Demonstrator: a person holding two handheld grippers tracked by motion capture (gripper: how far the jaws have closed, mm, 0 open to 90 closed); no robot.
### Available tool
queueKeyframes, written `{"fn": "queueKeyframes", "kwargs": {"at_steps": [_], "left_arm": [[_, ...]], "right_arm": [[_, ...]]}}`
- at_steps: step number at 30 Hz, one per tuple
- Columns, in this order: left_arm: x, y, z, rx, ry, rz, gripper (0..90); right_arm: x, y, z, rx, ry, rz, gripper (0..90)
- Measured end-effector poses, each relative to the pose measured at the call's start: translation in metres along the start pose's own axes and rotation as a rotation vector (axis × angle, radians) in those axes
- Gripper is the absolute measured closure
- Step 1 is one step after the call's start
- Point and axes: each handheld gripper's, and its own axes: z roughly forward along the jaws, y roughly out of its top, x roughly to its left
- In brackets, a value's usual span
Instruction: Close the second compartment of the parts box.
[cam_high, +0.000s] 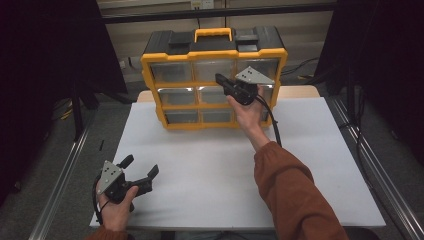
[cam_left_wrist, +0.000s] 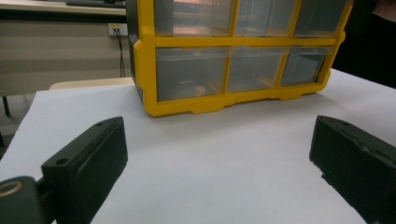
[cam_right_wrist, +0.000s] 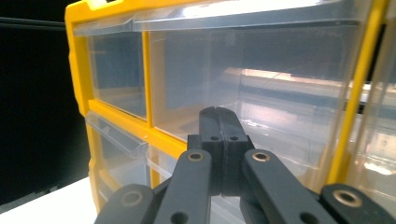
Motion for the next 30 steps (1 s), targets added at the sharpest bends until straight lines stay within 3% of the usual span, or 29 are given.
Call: {"fn": "queueKeyframes", "kwargs": {"at_steps": [14, 21, 30], "left_arm": [[0.001, 0.0, 0.0, 0.014, -0.004, 0.013, 4.4], [0.0, -0.001, 0.001, 0.003, -0.006, -0.001, 4.4], [-0.001, -0.001, 0.001, 0.007, -0.011, 0.003, 4.5]], "right_arm": [[0.0, 0.0, 0.001, 0.011, -0.016, -0.004, 90.0], [-0.001, -0.002, 0.0, 0.015, 0.011, 0.0, 89.3], [0.006, -0.001, -0.011, 0.015, 0.043, -0.005, 65.7]]}}
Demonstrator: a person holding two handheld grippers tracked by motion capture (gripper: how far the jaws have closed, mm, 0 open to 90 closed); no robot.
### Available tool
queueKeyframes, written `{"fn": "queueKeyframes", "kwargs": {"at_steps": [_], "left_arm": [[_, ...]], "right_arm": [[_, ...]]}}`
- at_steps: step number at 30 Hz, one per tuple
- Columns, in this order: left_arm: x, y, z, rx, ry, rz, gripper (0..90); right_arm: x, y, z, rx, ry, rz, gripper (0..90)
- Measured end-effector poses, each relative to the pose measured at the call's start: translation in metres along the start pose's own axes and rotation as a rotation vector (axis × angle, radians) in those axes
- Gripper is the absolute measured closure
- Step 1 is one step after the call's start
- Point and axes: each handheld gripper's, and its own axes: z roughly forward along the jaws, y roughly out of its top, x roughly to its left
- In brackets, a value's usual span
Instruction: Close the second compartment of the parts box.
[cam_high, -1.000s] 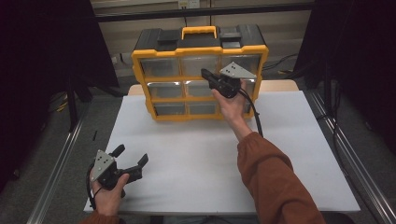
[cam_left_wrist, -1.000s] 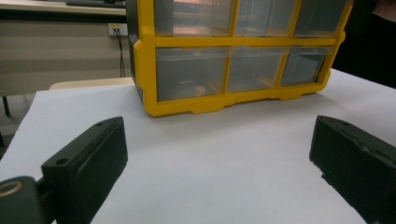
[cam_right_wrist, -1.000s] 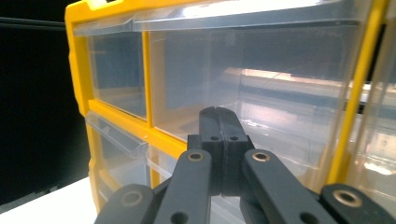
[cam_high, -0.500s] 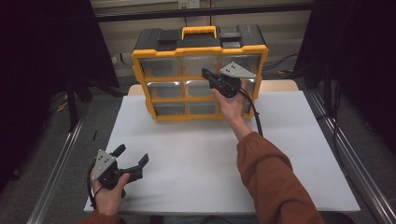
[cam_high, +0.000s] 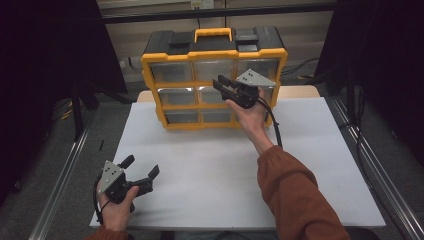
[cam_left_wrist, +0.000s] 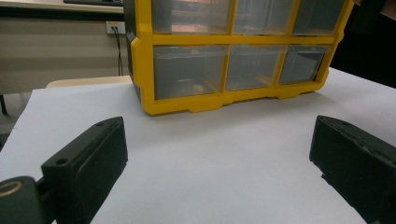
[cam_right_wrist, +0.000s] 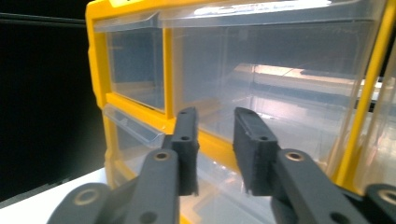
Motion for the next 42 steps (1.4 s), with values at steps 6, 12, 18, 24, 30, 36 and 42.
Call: {"fn": "queueKeyframes", "kwargs": {"at_steps": [6, 12, 18, 24, 30, 36, 42], "left_arm": [[0.0, 0.0, 0.0, 0.003, 0.006, -0.006, 4.4], [-0.001, -0.001, 0.0, 0.003, 0.006, -0.008, 4.4], [-0.001, -0.001, 0.001, 0.002, 0.007, -0.009, 4.4], [-0.001, -0.001, 0.002, 0.005, 0.007, -0.005, 4.4], [-0.001, 0.0, 0.002, 0.003, 0.008, -0.009, 4.4], [-0.001, 0.0, 0.002, 0.003, 0.01, -0.007, 4.4], [-0.001, 0.0, 0.003, 0.004, 0.007, -0.01, 4.4]], "right_arm": [[0.002, -0.002, -0.008, -0.006, 0.0, 0.02, 40.4], [0.001, -0.008, -0.018, 0.002, -0.022, 0.042, 22.8], [0.0, -0.015, -0.03, 0.0, -0.049, 0.058, 11.7], [-0.003, -0.019, -0.042, 0.005, -0.067, 0.078, 3.4], [-0.007, -0.025, -0.053, 0.012, -0.089, 0.09, 0.0], [-0.009, -0.036, -0.065, 0.019, -0.094, 0.102, 0.6], [-0.01, -0.045, -0.077, 0.032, -0.115, 0.104, 0.8]]}}
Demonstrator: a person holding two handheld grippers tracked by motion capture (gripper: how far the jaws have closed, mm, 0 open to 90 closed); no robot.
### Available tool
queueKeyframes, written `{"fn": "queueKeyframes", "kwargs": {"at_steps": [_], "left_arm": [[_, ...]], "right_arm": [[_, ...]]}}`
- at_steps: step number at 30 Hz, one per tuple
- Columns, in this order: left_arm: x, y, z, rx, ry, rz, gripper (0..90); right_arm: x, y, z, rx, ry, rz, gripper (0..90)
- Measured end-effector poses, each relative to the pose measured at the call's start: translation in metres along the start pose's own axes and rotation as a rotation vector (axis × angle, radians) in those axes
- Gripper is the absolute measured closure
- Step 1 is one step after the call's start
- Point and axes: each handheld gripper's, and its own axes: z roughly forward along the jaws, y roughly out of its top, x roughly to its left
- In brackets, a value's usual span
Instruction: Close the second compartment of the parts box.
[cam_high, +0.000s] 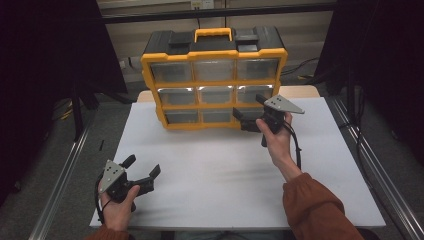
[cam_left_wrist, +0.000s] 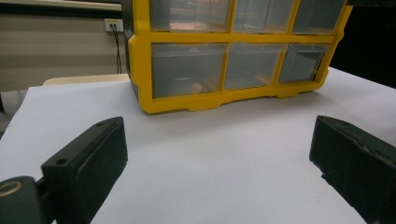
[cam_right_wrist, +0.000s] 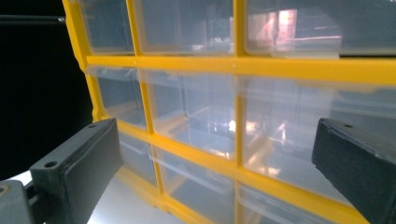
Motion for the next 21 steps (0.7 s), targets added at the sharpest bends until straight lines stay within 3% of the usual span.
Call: {"fn": "queueKeyframes", "kwargs": {"at_steps": [11, 20, 21], "left_arm": [[0.0, 0.0, 0.001, -0.001, -0.008, -0.01, 4.4], [0.0, 0.0, 0.0, -0.004, -0.003, -0.015, 4.4], [0.001, 0.0, -0.001, 0.004, -0.001, -0.001, 4.4]], "right_arm": [[-0.009, -0.015, -0.02, 0.026, -0.059, -0.003, 0.8], [-0.017, -0.029, -0.056, 0.052, -0.096, -0.021, 0.8], [-0.019, -0.033, -0.066, 0.059, -0.111, -0.032, 0.8]]}}
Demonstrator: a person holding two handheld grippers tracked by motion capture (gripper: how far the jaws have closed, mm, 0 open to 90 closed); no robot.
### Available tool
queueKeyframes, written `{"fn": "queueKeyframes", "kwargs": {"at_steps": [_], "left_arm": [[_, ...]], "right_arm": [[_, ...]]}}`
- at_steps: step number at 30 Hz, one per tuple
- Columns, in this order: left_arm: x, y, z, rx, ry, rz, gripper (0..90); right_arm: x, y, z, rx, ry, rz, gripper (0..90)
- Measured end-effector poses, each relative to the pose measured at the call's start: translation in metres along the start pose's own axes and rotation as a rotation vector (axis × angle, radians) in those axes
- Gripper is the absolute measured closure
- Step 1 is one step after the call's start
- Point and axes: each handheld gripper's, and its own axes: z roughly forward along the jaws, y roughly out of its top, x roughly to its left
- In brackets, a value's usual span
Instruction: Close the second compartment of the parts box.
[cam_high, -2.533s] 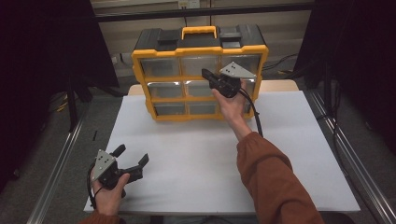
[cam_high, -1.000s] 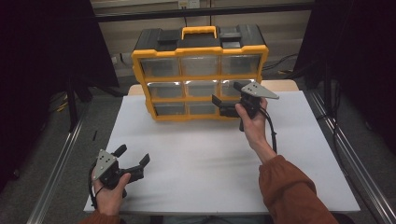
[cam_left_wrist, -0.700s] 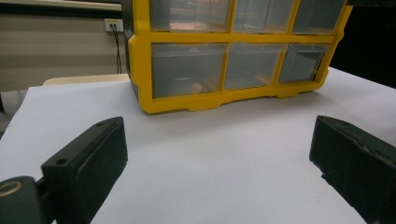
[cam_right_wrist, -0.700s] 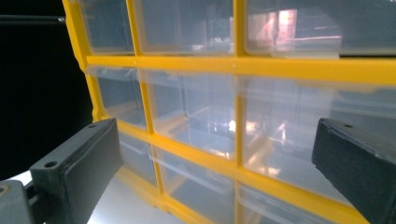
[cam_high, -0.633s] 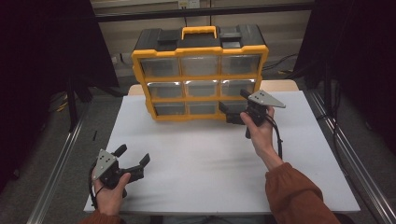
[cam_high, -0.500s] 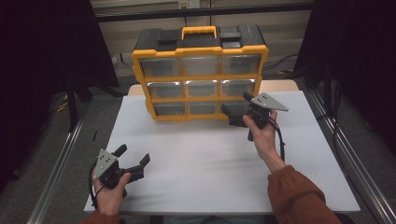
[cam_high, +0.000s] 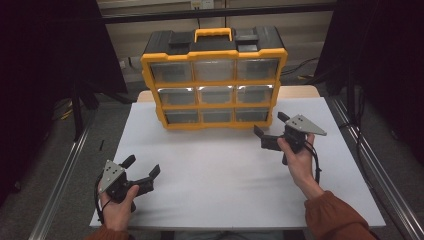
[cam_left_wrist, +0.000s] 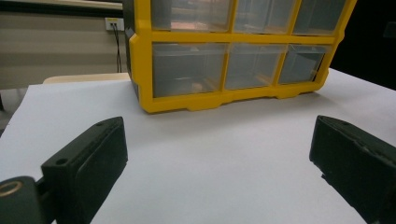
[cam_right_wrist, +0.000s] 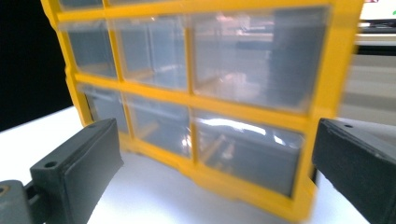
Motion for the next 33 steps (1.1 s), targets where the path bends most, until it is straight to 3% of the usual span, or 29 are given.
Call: {"fn": "queueKeyframes", "kwargs": {"at_steps": [8, 15, 17, 25, 27, 28, 33], "left_arm": [[-0.001, 0.0, -0.001, -0.012, 0.008, -0.019, 4.3], [-0.003, 0.0, -0.003, -0.013, 0.009, -0.015, 4.4], [-0.003, 0.0, -0.006, -0.004, 0.023, 0.006, 4.3], [-0.008, 0.0, -0.006, -0.017, 0.018, -0.014, 4.3], [-0.008, 0.0, -0.006, -0.016, 0.023, -0.015, 4.3], [-0.008, 0.0, -0.006, -0.005, 0.025, -0.009, 4.3], [-0.009, 0.001, -0.005, -0.011, 0.021, -0.012, 4.2]], "right_arm": [[-0.011, -0.008, -0.039, -0.011, -0.05, 0.01, 1.0], [-0.017, -0.018, -0.069, -0.003, -0.065, 0.013, 1.0], [-0.018, -0.02, -0.076, 0.001, -0.079, 0.001, 1.0], [-0.022, -0.031, -0.109, -0.002, -0.108, -0.027, 1.3], [-0.023, -0.031, -0.114, -0.009, -0.112, -0.019, 1.4], [-0.024, -0.036, -0.12, -0.004, -0.138, -0.017, 2.1], [-0.026, -0.04, -0.118, 0.014, -0.143, -0.011, 2.3]]}}
